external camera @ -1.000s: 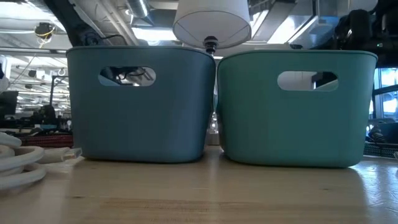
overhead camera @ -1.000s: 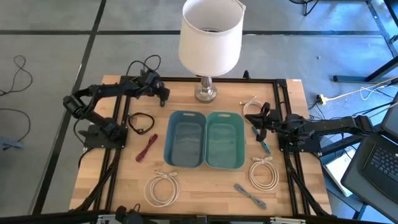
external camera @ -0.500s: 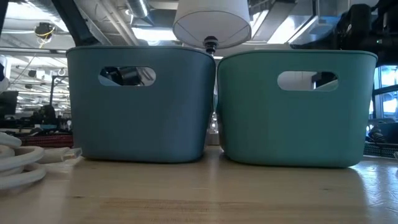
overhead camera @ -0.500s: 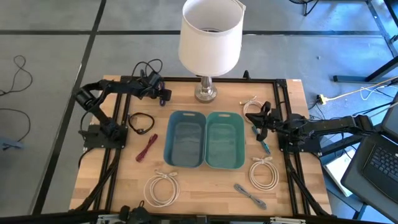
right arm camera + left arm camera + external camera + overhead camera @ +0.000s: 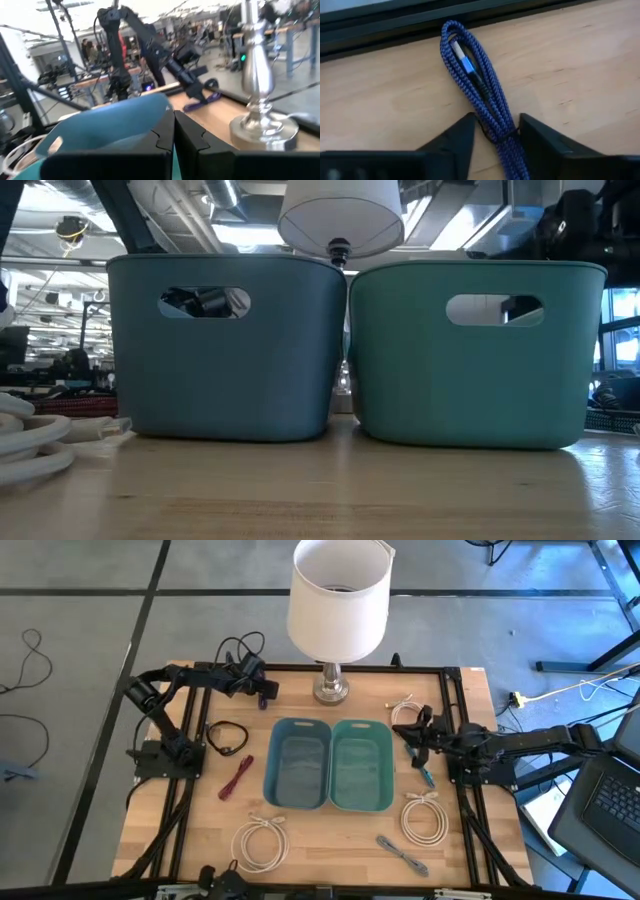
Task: Pick and place items into bin
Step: Put the purple patterned USB cable into the lue bin
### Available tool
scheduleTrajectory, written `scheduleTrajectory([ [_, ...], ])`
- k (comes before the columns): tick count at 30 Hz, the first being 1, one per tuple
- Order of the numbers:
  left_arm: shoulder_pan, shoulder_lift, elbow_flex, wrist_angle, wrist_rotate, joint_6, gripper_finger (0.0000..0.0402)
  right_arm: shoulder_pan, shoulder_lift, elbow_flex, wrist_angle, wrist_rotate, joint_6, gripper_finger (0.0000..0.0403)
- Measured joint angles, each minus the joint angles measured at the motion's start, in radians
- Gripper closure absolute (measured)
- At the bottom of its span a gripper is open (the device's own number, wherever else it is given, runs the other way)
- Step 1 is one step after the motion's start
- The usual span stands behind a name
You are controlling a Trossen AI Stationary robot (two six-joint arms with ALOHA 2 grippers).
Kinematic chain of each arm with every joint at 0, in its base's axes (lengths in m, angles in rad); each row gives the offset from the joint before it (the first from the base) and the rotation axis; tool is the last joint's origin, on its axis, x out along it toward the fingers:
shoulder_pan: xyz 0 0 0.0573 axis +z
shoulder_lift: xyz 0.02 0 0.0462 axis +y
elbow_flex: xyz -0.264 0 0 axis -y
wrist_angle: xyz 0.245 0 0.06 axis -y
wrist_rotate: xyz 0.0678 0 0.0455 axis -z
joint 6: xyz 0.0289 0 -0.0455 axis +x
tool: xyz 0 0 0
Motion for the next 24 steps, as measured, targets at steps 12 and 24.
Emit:
scheduleTrajectory([
  [12, -0.025, -0.221, -0.002, -0.072, 0.032, 0.155, 0.038, 0.001, 0.03, 0.0, -0.021, -0.086, 0.081, 0.0393],
  [24, -0.224, -0.827, -0.002, -0.508, -0.075, 0.135, 0.0381, 0.001, 0.03, 0.0, -0.079, -0.086, 0.151, 0.0393],
])
